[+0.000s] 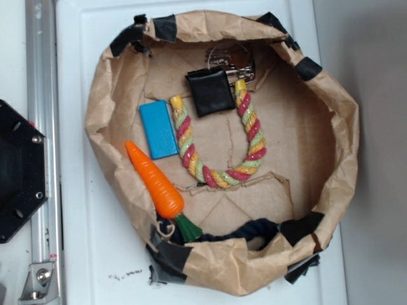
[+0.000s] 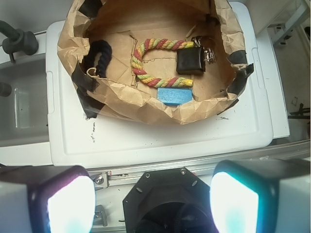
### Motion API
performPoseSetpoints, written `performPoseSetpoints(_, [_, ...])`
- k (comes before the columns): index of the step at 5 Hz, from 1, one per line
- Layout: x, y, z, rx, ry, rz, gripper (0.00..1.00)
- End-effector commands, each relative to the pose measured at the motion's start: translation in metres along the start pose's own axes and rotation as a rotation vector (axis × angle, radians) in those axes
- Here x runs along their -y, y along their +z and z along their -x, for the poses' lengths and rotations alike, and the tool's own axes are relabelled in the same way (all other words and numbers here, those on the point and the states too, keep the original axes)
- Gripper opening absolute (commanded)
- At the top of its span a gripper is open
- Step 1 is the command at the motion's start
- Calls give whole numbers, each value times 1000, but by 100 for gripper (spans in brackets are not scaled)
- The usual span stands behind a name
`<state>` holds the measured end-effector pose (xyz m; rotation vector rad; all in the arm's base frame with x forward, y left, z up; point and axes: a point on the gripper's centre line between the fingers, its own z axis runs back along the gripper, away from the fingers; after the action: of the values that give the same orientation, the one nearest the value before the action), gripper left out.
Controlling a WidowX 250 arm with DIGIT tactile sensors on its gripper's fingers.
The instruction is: Grab the multicolored rope.
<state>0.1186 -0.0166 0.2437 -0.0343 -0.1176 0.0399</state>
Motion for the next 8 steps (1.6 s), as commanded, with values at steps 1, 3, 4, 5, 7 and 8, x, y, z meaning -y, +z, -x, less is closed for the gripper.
performPoseSetpoints(1, [0, 0, 0, 0, 0, 0, 100])
performPoseSetpoints(3, [7, -93, -88, -44, 126, -66, 100])
performPoseSetpoints(4, [-1, -138, -133, -17, 295, -218, 100])
performPoseSetpoints(5, [-7, -172, -152, -9, 348, -173, 100])
performPoseSetpoints(7, [-26, -189, -133, 120, 338, -2, 100])
performPoseSetpoints(8, [-12, -215, -134, 98, 284, 32, 100])
